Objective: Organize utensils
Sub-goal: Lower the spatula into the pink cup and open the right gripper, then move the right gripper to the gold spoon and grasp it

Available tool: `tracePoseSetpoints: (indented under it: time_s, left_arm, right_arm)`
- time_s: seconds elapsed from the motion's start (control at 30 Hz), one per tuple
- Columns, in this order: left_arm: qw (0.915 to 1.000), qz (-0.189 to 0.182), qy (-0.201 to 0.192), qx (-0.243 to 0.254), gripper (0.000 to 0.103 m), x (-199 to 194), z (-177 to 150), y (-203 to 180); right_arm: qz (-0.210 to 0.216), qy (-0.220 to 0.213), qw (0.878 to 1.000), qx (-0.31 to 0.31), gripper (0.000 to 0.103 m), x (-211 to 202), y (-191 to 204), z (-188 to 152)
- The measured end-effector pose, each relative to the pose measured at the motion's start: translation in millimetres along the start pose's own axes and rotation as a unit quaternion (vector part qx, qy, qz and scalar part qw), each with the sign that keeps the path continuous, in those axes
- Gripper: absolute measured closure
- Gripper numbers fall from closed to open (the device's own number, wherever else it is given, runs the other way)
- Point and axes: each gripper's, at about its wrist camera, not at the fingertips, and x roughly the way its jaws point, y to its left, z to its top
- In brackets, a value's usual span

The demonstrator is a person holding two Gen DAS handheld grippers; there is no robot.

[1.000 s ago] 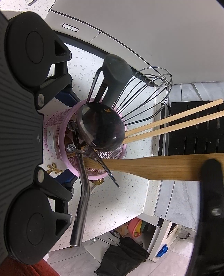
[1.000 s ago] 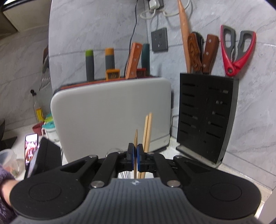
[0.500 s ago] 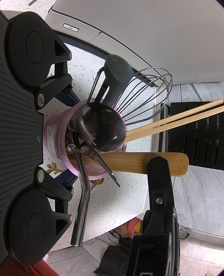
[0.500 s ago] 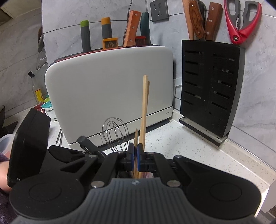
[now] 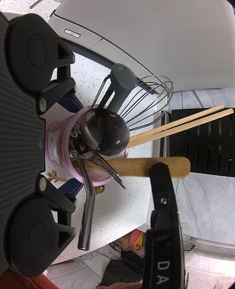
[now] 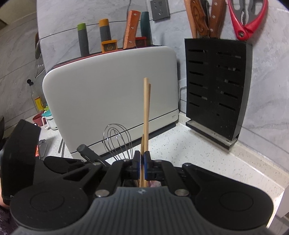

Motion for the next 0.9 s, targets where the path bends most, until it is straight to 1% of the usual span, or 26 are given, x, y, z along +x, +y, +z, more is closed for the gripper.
tracePoseSetpoints:
  time_s: [0.07,0.1,0.13,0.17,0.23,0.37,0.5,0.6,0.73,0.9]
  left_arm:
    - [1.0,-0.001,-0.001,-0.001,0.007,-0.7,0.4,0.5]
    - [1.0,-0.001,-0.002,-0.003,0.008,-1.2,0.8,1.0]
    - [1.0,-0.002,-0.003,-0.003,0.009,-1.8,1.5,1.7]
    - [1.0,-0.002,-0.003,-0.002,0.011,-2.2,1.8,1.5]
    - [1.0,-0.003,-0.005,-0.002,0.015,-3.0,1.4,1.6]
    - [1.0,-0.005,-0.007,0.0,0.016,-4.0,-0.1,1.6]
    - [0.9999,-0.008,-0.007,0.0,0.016,-4.5,-1.1,2.9]
    - [0.9999,-0.008,-0.007,0.0,0.016,-4.3,-1.2,3.0]
    - [0.9999,-0.008,-0.007,0.0,0.016,-4.3,-1.2,3.1]
    - [0.9999,-0.007,-0.007,0.0,0.016,-4.3,-1.3,3.0]
  right_arm:
    - [0.001,0.004,1.0,0.008,0.096,0.5,-2.1,0.7]
    - [0.002,0.004,1.0,0.011,0.092,-0.2,-2.8,1.0]
    - [0.002,0.002,1.0,0.014,0.08,-1.7,-3.9,1.6]
    - [0.003,-0.001,1.0,0.017,0.073,-4.3,-5.1,2.5]
    - [0.002,-0.006,1.0,0.02,0.073,-9.3,-7.1,5.0]
    - [-0.008,-0.016,0.999,0.042,0.073,-18.7,-16.8,10.3]
    - [-0.04,-0.002,0.996,0.077,0.073,-18.5,-33.0,10.0]
    - [-0.057,0.027,0.993,0.102,0.073,-9.1,-46.0,3.7]
    - [-0.063,0.084,0.986,0.133,0.073,12.5,-62.6,-10.2]
    - [-0.064,0.148,0.971,0.178,0.073,36.6,-82.6,-32.5]
